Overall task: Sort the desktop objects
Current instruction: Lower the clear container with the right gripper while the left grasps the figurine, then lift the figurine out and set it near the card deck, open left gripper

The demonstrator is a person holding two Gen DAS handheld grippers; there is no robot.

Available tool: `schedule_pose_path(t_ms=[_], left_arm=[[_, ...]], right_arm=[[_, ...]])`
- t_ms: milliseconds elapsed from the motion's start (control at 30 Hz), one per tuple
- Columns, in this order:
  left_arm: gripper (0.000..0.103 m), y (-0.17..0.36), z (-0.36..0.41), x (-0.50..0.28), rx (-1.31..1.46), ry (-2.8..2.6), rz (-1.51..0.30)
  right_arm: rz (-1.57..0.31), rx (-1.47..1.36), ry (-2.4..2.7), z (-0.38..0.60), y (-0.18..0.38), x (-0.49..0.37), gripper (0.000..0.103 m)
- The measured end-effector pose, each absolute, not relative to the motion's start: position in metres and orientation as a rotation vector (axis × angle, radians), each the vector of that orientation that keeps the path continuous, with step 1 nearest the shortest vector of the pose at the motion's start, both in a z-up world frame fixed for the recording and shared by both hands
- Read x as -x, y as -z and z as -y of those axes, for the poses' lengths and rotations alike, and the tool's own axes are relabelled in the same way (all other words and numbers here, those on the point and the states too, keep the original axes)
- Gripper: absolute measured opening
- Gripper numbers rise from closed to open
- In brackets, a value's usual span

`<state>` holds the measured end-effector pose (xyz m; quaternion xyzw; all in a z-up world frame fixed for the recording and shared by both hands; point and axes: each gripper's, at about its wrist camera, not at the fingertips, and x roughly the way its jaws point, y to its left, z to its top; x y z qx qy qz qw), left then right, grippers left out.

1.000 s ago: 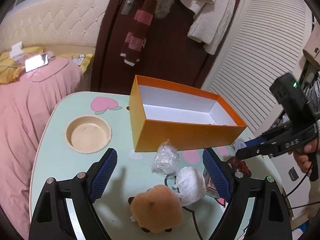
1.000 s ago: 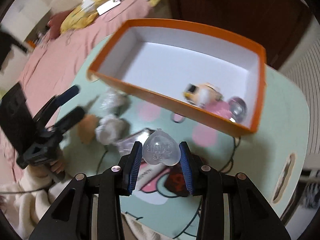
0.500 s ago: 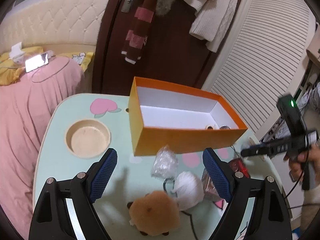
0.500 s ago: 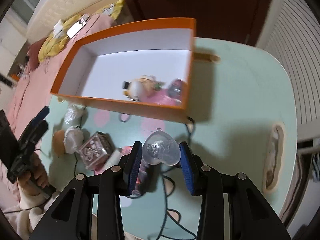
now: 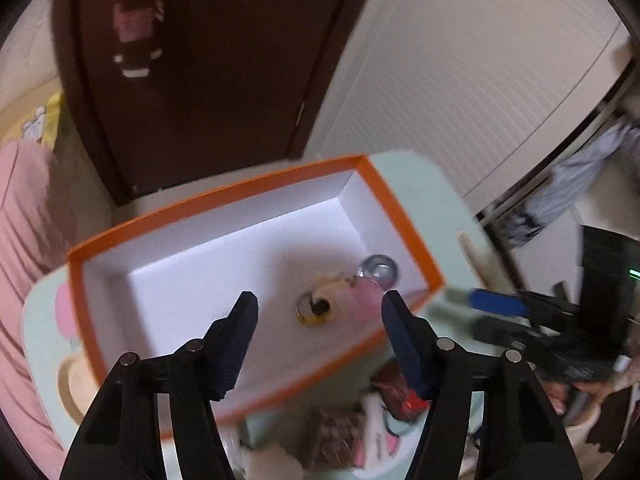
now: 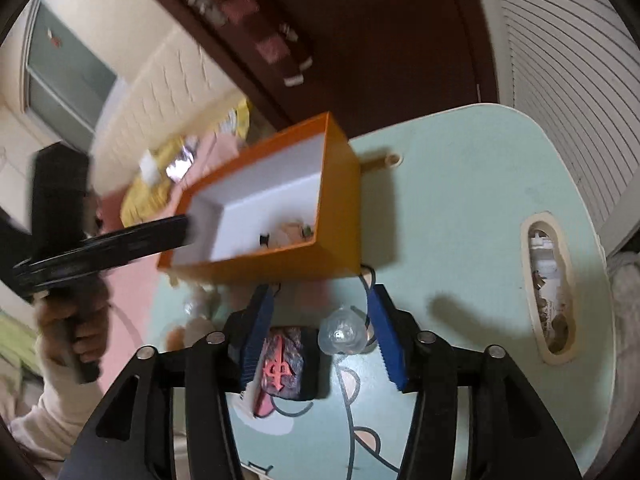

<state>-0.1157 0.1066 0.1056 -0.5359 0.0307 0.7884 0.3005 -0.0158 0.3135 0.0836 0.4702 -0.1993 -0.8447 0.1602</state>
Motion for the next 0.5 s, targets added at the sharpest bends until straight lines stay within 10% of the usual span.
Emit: schedule_pose_path(t_ms=[500], left_arm=[[0.040,-0.056,-0.144,0.133,1.510,-1.972,-0.243]], right_arm=[[0.686,-1.335,2.360,-0.325,-0.075,0.019,0.053]])
